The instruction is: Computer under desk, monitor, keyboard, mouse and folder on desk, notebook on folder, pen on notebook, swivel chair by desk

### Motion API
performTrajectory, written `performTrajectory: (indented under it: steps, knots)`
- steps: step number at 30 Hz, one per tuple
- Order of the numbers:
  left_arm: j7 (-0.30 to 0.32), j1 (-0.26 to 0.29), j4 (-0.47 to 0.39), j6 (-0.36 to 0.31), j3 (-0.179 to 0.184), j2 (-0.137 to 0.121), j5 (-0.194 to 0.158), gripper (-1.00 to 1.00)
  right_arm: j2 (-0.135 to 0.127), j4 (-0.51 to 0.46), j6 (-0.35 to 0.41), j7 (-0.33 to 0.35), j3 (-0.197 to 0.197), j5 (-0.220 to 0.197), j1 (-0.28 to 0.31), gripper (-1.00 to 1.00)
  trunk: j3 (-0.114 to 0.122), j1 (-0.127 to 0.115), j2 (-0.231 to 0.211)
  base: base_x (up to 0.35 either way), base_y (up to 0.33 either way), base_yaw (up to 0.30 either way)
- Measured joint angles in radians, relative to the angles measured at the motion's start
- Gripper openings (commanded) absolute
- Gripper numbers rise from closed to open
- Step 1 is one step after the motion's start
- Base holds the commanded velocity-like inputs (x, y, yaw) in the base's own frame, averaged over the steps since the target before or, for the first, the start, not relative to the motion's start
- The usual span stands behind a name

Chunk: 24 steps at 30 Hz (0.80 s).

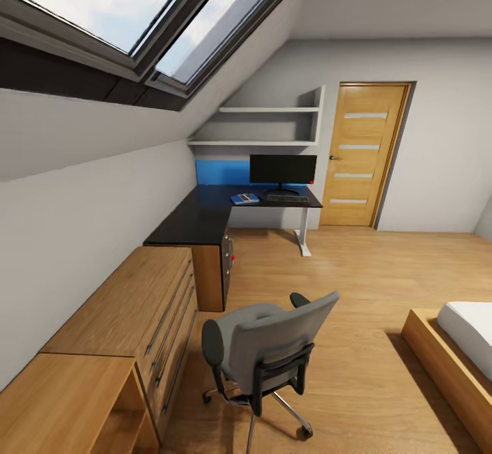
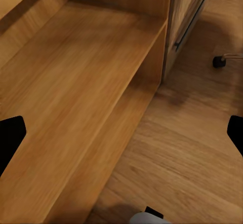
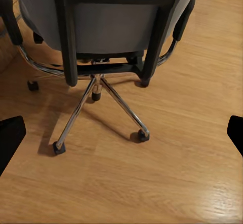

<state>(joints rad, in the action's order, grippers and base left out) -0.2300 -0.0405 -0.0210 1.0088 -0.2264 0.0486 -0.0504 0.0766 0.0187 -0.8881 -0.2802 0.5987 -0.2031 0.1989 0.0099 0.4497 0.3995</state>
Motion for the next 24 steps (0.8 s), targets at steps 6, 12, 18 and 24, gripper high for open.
performTrajectory:
  steps: [6, 12, 18, 24]
  knots:
    - [0.000, 0.000, 0.000, 0.000, 0.000, 0.000, 0.000, 1.00, 0.000, -0.002, 0.000, -0.001, -0.002, -0.004, 0.000, 1.00, 0.000, 0.000, 0.000, -0.004, 0.004, -0.012]
    - [0.000, 0.000, 0.000, 0.000, 0.000, 0.000, 0.000, 1.00, 0.000, -0.002, 0.000, -0.001, -0.003, -0.005, 0.000, 1.00, 0.000, 0.000, 0.000, -0.001, 0.001, -0.120]
    - [0.000, 0.000, 0.000, 0.000, 0.000, 0.000, 0.000, 1.00, 0.001, -0.002, 0.000, -0.001, -0.004, -0.005, 0.000, 1.00, 0.000, 0.000, 0.000, 0.000, 0.000, -0.138]
    - [0.000, 0.000, 0.000, 0.000, 0.000, 0.000, 0.000, 1.00, 0.001, -0.002, 0.000, -0.002, -0.004, -0.005, 0.000, 1.00, 0.000, 0.000, 0.000, 0.000, 0.000, -0.029]
